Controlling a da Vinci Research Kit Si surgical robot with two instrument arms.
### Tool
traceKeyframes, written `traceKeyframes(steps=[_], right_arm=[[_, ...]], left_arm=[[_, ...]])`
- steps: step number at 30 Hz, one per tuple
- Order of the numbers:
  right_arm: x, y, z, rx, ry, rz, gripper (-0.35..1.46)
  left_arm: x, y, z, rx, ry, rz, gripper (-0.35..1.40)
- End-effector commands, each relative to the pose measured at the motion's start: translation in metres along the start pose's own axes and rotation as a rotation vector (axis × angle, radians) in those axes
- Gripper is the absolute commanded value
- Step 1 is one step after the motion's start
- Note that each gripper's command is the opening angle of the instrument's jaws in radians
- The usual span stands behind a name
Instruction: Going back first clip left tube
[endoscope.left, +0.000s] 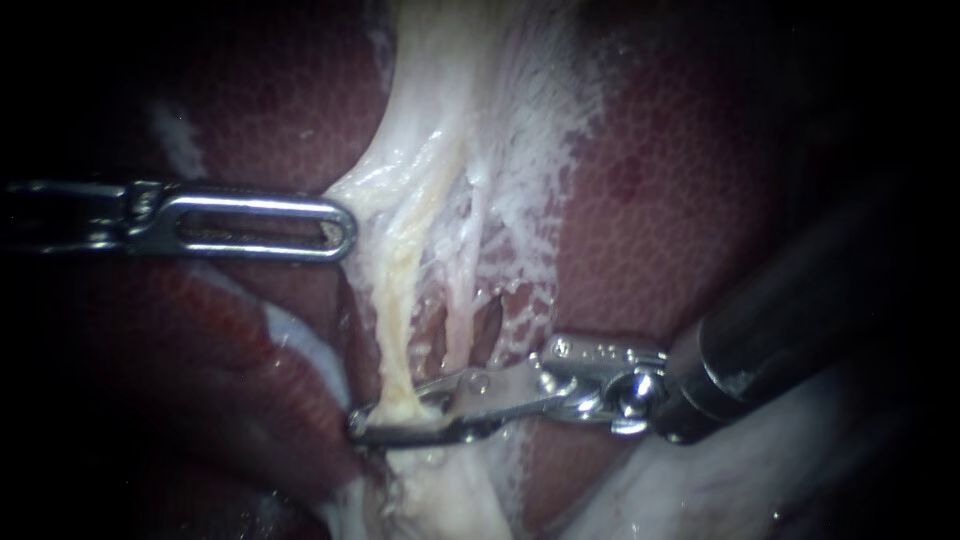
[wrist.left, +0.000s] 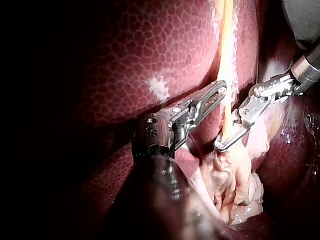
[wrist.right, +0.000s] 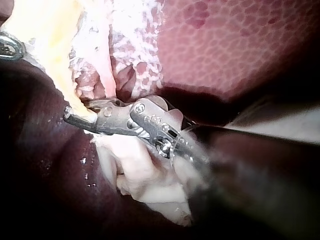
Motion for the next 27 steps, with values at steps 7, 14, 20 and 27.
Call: traceKeyframes(steps=[7,14,20,27], right_arm=[[0.0,0.0,0.0,0.0,0.0,0.0,-0.35],[0.0,0.0,-0.0001,0.001,0.0,0.0,-0.35],[0.0,0.0,0.0,0.0,0.0,0.0,-0.35],[0.0001,0.0,-0.0001,0.0,-0.003,0.0,-0.17]], left_arm=[[0.0,0.0,0.0,0.0,0.0,0.0,-0.35],[0.0,-0.0001,0.0,-0.001,0.0,0.0,-0.35],[0.0,-0.0002,0.0001,-0.001,0.0,0.0,-0.35],[0.0,-0.0002,0.0001,-0.001,0.0,0.0,-0.35]])
